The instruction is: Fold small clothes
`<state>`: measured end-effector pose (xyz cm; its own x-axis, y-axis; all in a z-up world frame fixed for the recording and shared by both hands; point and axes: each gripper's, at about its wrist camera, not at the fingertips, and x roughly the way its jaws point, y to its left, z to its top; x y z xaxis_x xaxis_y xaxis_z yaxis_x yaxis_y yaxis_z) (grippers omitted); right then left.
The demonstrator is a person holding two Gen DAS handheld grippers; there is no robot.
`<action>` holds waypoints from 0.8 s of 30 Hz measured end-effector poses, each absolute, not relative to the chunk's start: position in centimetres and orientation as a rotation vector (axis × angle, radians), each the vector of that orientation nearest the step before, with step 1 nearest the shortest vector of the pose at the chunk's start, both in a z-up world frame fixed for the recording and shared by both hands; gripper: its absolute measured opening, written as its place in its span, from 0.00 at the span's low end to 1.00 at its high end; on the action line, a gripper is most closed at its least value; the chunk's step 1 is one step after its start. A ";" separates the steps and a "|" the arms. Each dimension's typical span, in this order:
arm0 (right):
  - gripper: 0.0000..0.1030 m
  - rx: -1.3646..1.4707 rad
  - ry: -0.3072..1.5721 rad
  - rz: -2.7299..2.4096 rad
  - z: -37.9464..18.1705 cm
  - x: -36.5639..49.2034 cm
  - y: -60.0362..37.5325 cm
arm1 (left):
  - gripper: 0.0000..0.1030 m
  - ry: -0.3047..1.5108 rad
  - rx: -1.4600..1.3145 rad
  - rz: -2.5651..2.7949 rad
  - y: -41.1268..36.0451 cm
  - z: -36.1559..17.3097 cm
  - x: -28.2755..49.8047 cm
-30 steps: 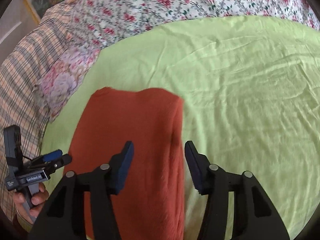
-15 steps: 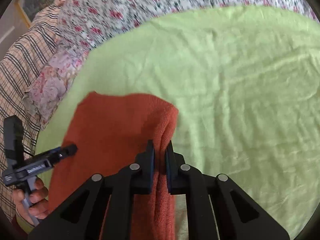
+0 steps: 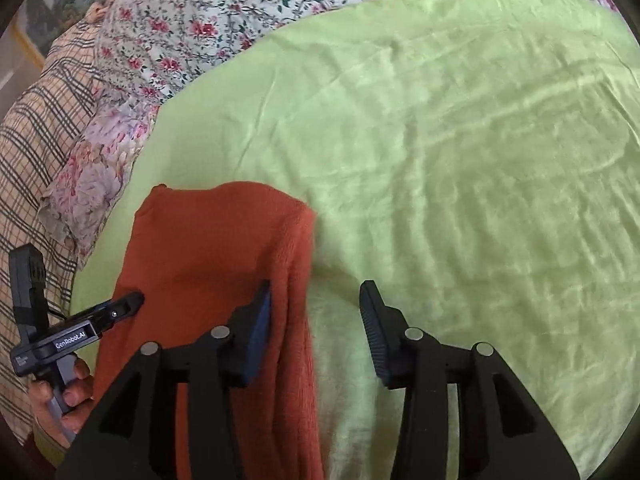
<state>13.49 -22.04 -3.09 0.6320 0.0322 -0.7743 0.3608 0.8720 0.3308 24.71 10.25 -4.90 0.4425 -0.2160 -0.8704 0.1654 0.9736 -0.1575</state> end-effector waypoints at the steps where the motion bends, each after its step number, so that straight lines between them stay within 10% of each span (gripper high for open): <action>1: 0.43 0.467 0.876 -0.213 -2.5 13.2 -21.8 | 0.63 1.078 -0.029 -0.234 10.0 -4.7 24.3; 11: 0.45 0.385 0.818 -0.181 0.5 7.0 -18.3 | 0.71 1.006 0.050 -0.208 10.5 -2.0 15.3; 24: 0.90 0.232 0.847 -0.041 1.2 -2.8 -8.8 | 0.81 0.977 0.212 -0.104 11.7 -1.4 1.2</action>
